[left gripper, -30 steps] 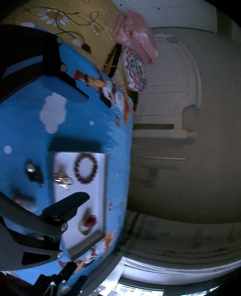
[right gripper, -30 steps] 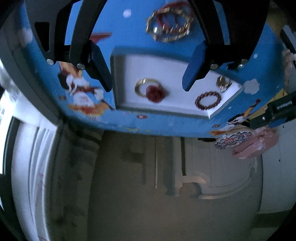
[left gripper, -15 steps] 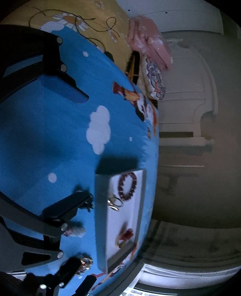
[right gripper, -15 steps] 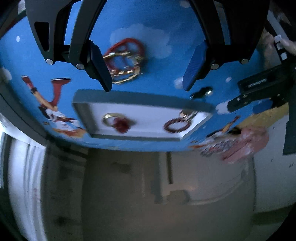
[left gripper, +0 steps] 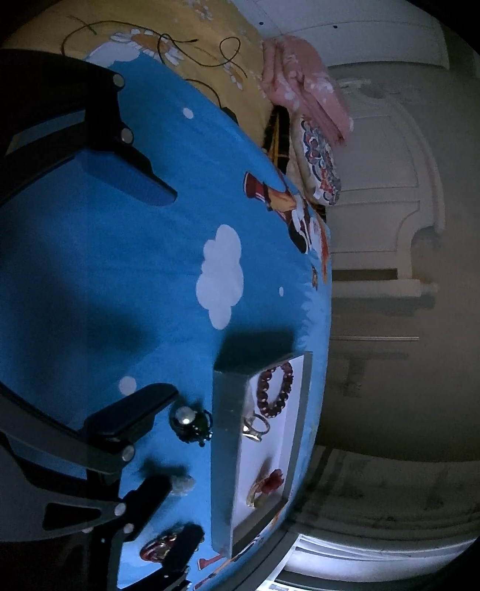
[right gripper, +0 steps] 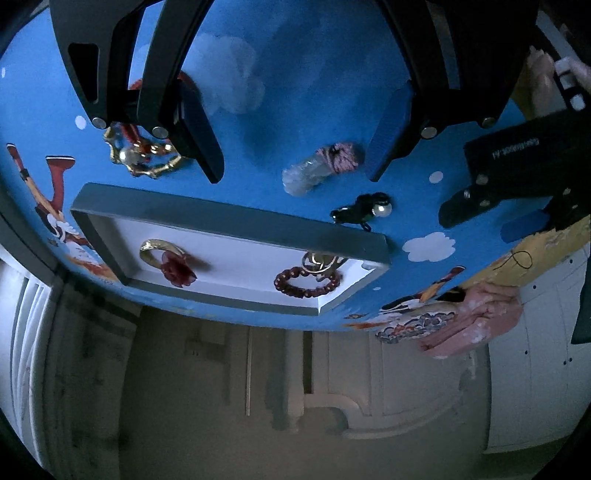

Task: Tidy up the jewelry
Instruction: 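Close the right gripper on the grey jade pendant while the left gripper grasps the black keychain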

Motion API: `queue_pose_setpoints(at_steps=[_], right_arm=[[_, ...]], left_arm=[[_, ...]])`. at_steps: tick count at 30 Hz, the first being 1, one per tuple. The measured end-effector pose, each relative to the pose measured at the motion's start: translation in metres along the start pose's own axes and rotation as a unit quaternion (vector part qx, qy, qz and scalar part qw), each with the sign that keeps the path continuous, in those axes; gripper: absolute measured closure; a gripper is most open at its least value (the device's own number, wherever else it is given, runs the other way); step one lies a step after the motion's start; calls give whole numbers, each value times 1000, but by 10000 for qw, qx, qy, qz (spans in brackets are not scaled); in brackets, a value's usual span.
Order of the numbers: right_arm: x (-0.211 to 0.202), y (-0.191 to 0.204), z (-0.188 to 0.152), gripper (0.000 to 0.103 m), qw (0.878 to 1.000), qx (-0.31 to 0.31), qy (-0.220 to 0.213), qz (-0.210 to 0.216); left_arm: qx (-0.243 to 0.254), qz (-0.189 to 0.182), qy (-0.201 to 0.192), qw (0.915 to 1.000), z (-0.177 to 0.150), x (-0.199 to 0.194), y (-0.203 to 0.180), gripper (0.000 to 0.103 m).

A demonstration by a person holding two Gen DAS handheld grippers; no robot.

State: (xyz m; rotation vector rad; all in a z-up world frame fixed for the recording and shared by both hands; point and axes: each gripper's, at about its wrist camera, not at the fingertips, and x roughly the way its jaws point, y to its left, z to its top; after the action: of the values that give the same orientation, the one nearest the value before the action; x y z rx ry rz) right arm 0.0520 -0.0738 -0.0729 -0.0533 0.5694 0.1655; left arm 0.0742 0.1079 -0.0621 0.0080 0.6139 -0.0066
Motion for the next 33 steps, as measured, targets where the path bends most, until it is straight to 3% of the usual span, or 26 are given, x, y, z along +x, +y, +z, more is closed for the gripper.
queue_pose_setpoints(at_steps=[3,9,13,16,17,28,33], right_arm=[[3,8,2,29,9999,-78,-3,-80],[13,8,3,36,9990,-50,235,-372],[14,5,-1,54,9993,-44,311,-211],[9,-1,-4,82,9993,-86,304,-216],[8,-4,-5,85,9993,-74,292,-243],[-19,-37,-13,87,9996,123,-68,-244],[-26,-42,-11,87,9994,184,-194,-234]], left_arm=[[-32,116,-14,9999,-1,1,3,9],[-124,-80,35,9999,0,3,6,9],[-46,-120,36,9999,0,2,0,9],[30,-179,19,9998,2,1,-10,9],[74,-208,8,9998,3,1,-14,9],[433,-644,35,9970,16,4,-65,10],[674,-622,3,9958,28,12,-89,30]])
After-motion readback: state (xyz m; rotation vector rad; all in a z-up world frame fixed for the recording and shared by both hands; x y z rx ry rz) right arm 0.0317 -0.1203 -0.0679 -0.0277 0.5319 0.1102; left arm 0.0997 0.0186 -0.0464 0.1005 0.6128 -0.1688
